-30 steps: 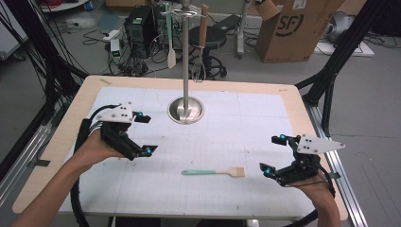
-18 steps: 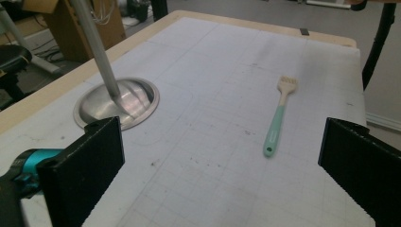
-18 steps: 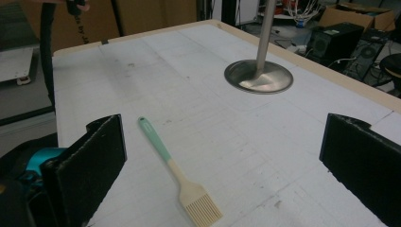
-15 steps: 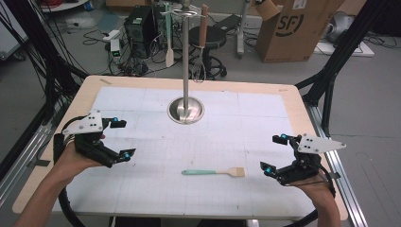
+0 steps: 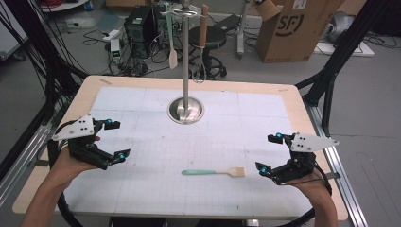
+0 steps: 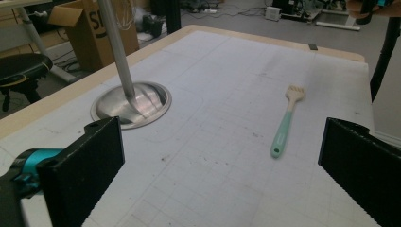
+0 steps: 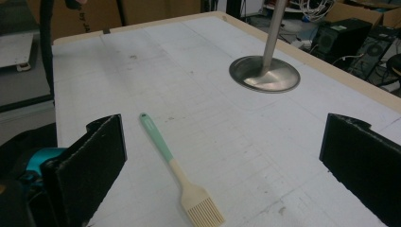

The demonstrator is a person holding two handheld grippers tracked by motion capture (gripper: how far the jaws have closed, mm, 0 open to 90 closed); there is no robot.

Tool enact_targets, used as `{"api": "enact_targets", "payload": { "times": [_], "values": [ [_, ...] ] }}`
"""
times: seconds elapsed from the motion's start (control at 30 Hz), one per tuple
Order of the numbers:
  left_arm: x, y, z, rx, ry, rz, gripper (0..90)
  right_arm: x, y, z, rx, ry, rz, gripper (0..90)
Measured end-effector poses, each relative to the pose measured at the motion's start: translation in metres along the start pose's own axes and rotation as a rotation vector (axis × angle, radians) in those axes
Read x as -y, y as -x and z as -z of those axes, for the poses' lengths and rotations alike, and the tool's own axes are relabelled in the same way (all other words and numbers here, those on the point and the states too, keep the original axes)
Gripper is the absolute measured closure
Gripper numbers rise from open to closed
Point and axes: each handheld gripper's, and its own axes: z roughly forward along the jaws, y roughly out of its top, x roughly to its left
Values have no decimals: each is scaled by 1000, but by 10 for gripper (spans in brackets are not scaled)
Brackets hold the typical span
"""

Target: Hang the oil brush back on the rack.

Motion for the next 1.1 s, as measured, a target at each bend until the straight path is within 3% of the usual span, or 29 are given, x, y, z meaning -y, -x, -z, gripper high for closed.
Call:
{"api": "enact_targets", "payload": {
  "times": [0.3,0.4,0.7,1.1],
  "values": [
    [8,1,8,1,43,15,17,-6,4,-3,-24,-18,1,0],
    [11,0,8,3,21,16,17,-11,7,-3,-34,-35,-5,0],
    [17,-4,8,3,16,38,17,-27,12,-11,-88,-99,25,0],
    [19,-7,12,6,22,50,16,-46,9,-46,-169,-270,114,0]
  ]
}}
